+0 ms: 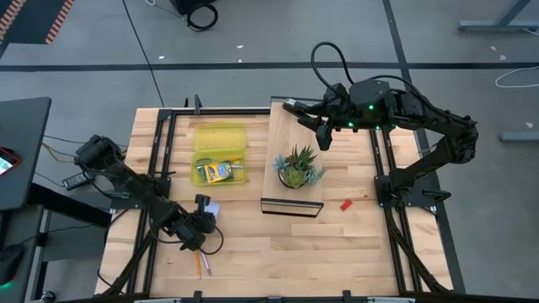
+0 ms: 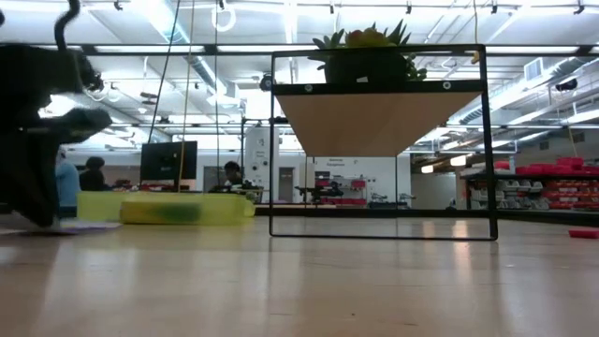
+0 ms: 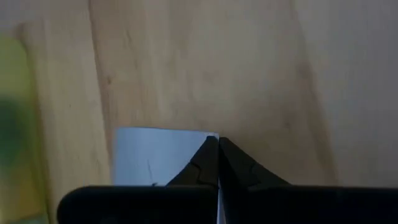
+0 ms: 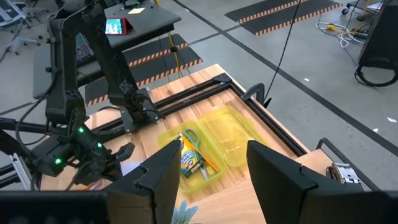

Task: Pack school essentials
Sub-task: Put the purple sticky note into the yellow supply box

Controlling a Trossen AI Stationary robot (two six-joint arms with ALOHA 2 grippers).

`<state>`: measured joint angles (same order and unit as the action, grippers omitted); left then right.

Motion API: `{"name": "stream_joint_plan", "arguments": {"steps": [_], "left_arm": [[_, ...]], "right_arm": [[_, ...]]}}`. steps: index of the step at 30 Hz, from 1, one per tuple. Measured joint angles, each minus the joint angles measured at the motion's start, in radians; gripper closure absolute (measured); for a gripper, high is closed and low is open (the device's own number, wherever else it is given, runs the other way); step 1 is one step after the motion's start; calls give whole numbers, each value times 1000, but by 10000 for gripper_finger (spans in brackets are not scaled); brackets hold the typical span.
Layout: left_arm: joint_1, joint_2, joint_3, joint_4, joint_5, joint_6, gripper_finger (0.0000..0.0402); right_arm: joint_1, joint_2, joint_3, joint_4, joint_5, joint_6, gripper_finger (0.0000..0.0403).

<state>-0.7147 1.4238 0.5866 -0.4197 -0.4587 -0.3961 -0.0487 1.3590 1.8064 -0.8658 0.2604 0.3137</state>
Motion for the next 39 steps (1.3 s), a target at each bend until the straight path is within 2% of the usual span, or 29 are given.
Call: {"name": "stream_joint_plan", "arguments": {"steps": [12,20,33,39], "left_arm": [[34,-84,147,-211,-38,59,401],[120,-85,236,-263,-74,133,401],[444,-85,239,-195,-75,382,401],[593,-85,189,-73,-60,391,401]], "right_arm": [[0,0,0,2,0,-10,213],[0,0,0,5,0,-26,213],[0,0,0,45,0,-26,213],[0,0,0,46,0,-27,213]]}}
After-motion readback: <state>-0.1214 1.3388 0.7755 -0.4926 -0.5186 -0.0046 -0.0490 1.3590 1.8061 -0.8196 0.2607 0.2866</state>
